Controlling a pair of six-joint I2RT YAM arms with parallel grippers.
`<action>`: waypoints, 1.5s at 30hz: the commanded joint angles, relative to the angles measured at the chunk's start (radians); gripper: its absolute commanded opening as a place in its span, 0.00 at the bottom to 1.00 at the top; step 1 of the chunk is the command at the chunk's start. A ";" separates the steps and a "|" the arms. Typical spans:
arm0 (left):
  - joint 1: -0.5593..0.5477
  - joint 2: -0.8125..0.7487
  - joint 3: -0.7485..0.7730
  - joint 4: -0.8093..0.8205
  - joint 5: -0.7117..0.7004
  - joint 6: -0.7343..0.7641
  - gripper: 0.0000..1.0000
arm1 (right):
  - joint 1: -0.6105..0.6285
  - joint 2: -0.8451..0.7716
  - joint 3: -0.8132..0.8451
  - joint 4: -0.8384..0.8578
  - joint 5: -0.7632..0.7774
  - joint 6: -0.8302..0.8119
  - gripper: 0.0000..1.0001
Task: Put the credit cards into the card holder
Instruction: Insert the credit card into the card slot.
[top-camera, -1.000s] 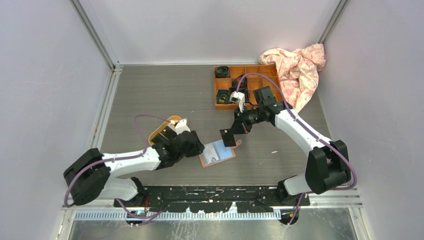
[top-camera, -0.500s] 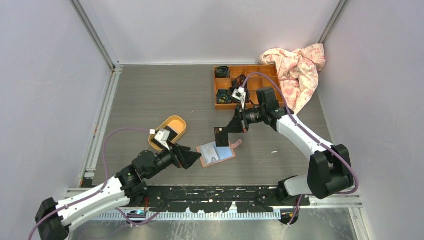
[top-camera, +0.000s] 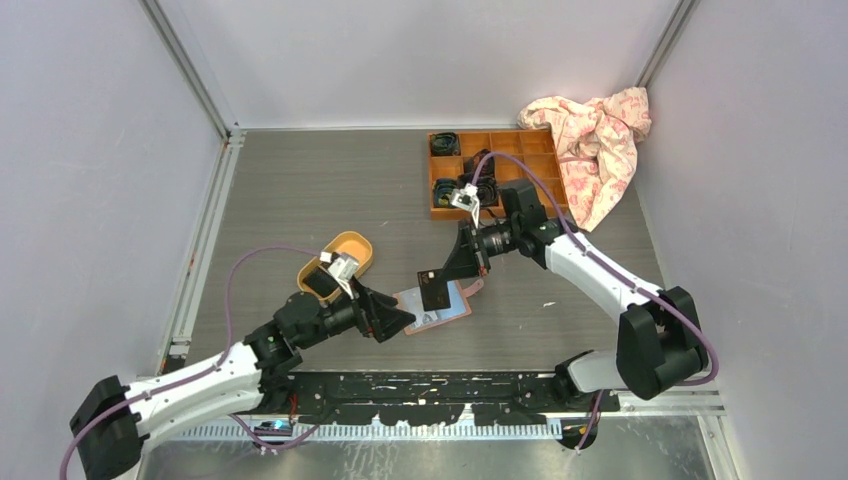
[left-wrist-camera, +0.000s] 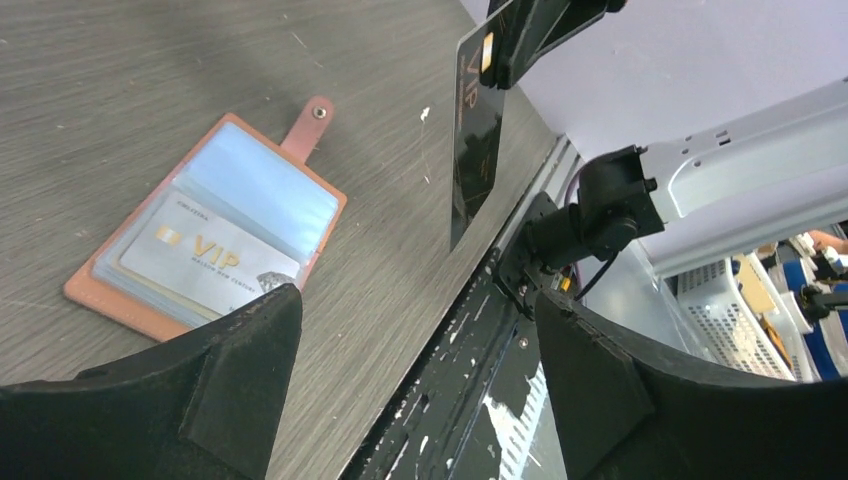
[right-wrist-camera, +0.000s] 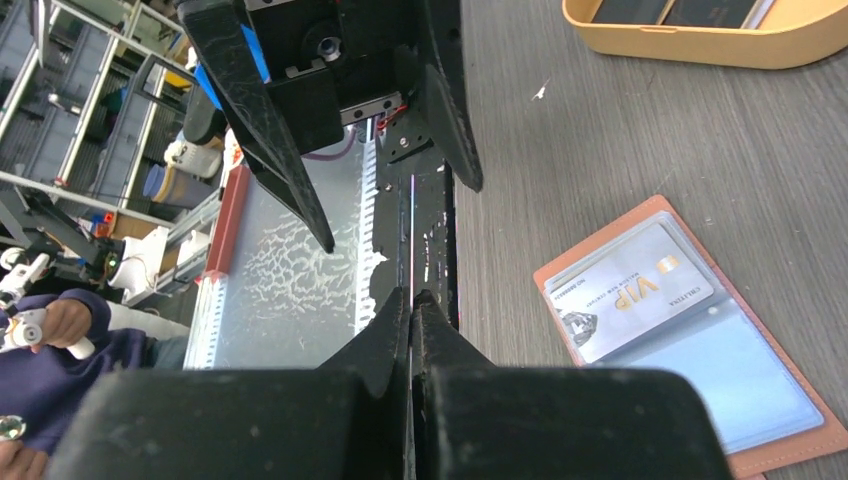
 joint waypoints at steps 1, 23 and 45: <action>0.040 0.124 0.093 0.176 0.145 0.008 0.84 | 0.028 -0.002 0.034 -0.051 -0.035 -0.093 0.01; 0.115 0.485 0.201 0.450 0.450 -0.049 0.02 | 0.084 0.045 0.064 -0.227 -0.021 -0.301 0.01; 0.111 0.158 -0.044 0.139 -0.055 -0.291 0.00 | -0.015 -0.120 -0.076 -0.179 0.458 -0.631 0.57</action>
